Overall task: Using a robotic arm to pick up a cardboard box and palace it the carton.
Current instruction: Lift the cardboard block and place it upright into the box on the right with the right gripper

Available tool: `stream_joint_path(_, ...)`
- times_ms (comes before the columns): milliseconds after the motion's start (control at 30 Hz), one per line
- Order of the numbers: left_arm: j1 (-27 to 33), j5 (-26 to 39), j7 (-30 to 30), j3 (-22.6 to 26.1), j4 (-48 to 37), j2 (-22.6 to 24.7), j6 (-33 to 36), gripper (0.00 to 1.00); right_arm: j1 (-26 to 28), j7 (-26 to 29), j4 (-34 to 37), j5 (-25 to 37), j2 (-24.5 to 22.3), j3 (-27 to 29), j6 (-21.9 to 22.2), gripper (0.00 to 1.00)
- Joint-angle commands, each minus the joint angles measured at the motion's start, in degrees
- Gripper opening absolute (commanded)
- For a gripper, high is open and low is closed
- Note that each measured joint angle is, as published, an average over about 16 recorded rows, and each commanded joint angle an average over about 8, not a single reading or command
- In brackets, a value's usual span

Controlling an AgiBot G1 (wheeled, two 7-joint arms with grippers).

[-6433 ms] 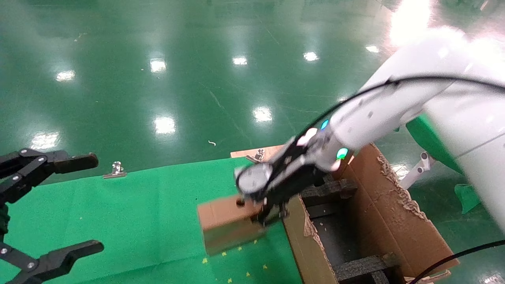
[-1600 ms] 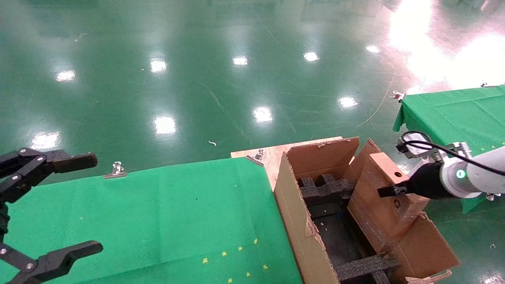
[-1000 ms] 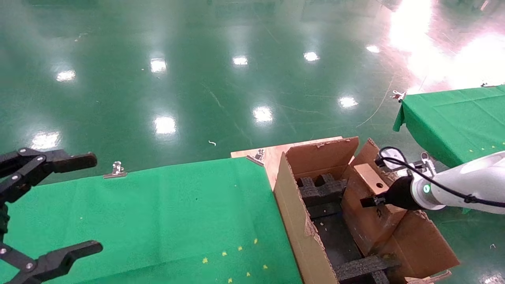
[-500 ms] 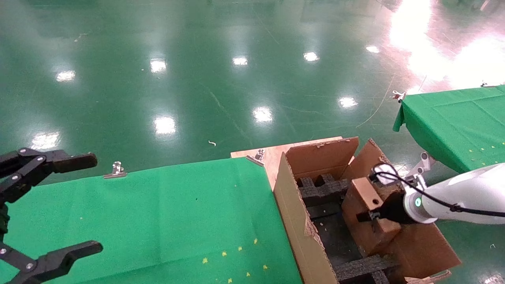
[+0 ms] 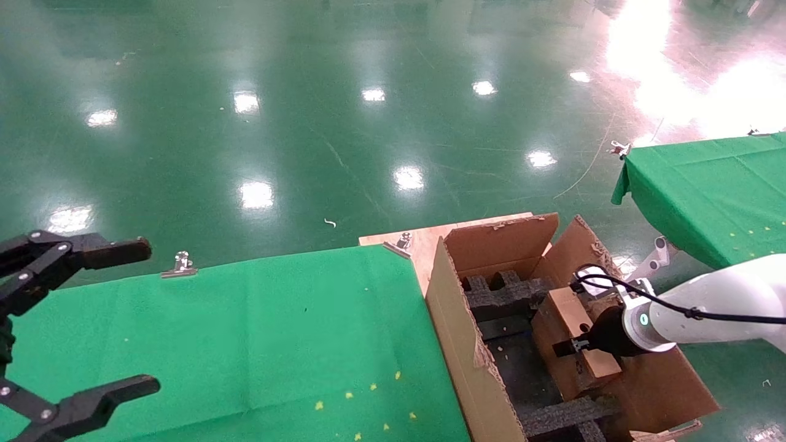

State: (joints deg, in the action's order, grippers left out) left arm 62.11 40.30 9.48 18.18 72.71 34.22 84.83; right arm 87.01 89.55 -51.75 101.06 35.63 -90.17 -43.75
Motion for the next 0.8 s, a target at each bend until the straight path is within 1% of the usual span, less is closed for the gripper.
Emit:
stream_joint_path(33,0.0,0.0,0.0,0.0,0.0,0.0,0.0,1.00,0.0,-1.1,1.0,-0.7,0.4,0.1,-0.3,0.72)
stream_joint_path(67,0.0,0.0,0.0,0.0,0.0,0.0,0.0,1.00,0.0,-1.2,1.1,-0.8,0.5,0.1,-0.3,0.84)
stream_joint_path(100,0.0,0.0,0.0,0.0,0.0,0.0,0.0,1.00,0.0,-1.3,1.3,-0.9,0.6,0.1,-0.3,0.94)
stream_joint_path(133,0.0,0.0,0.0,0.0,0.0,0.0,0.0,1.00,0.0,-1.4,1.3,-0.9,0.6,0.1,-0.3,1.00)
stream_joint_path(800,0.0,0.0,0.0,0.0,0.0,0.0,0.0,1.00,1.8,-0.1,0.1,-0.5,-0.2,0.7,-0.9,1.00)
